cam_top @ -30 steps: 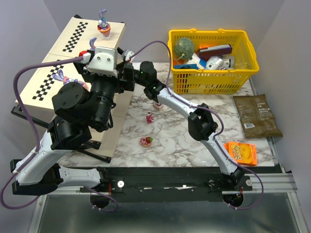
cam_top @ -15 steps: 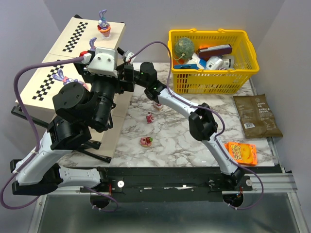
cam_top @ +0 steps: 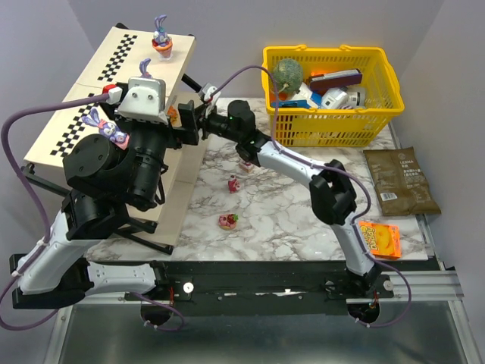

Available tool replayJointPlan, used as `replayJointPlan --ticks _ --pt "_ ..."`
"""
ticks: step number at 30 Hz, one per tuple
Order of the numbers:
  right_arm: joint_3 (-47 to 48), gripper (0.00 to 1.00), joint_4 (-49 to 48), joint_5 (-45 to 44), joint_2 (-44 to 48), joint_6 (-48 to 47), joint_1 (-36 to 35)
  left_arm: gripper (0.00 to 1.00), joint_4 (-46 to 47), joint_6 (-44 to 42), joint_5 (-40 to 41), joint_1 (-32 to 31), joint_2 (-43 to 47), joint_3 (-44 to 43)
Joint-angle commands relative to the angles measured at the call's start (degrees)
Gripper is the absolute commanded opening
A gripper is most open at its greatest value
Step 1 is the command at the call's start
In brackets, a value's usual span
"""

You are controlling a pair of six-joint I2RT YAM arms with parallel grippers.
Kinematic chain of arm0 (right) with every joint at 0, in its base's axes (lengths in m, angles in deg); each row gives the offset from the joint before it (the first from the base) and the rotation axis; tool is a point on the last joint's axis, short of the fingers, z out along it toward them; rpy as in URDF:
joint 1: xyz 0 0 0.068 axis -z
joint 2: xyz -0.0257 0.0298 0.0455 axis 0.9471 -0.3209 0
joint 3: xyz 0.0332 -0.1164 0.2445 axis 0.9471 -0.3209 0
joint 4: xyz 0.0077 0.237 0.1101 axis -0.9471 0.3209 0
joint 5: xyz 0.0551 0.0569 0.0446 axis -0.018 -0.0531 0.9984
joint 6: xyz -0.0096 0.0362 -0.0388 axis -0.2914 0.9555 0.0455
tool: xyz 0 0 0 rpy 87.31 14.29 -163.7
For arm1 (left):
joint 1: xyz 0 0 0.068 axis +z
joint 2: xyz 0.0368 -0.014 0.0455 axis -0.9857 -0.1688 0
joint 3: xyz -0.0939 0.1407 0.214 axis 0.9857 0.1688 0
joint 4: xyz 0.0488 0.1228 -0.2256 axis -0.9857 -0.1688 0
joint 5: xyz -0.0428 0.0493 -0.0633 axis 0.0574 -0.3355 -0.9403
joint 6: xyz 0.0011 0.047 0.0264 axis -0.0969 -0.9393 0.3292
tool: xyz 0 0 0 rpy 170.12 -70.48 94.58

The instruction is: Place and organize the plastic toys onto the shelf

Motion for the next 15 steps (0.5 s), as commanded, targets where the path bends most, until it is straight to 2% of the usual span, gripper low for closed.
replayJointPlan --ticks 1,3,5,6,9,15 --pt "-6.7 0.79 -1.3 -1.8 9.7 -2.4 -0.5 0.99 0.2 1.8 0.0 0.2 1.4 0.8" --pt "-9.5 0.79 0.6 -3.2 14.9 -3.8 -0.5 0.99 -1.2 3.0 -1.0 0.2 1.5 0.1" --pt "-16.5 0.79 1.9 -5.7 19.5 -5.5 -0.4 0.99 -3.9 4.4 -1.7 0.2 1.6 -1.1" --pt "-19.1 0.79 2.2 -8.5 24.2 -5.8 -0.4 0.99 -4.9 5.0 -2.7 0.1 1.5 -1.7" --pt "-27.5 0.79 6.9 -14.7 30.7 -6.3 -0.1 0.99 -9.0 7.3 -4.4 0.2 1.1 -3.8" --pt "-42.2 0.79 20.7 -30.0 47.3 0.8 1.9 0.99 -13.8 8.3 -10.3 0.1 1.4 -5.9"
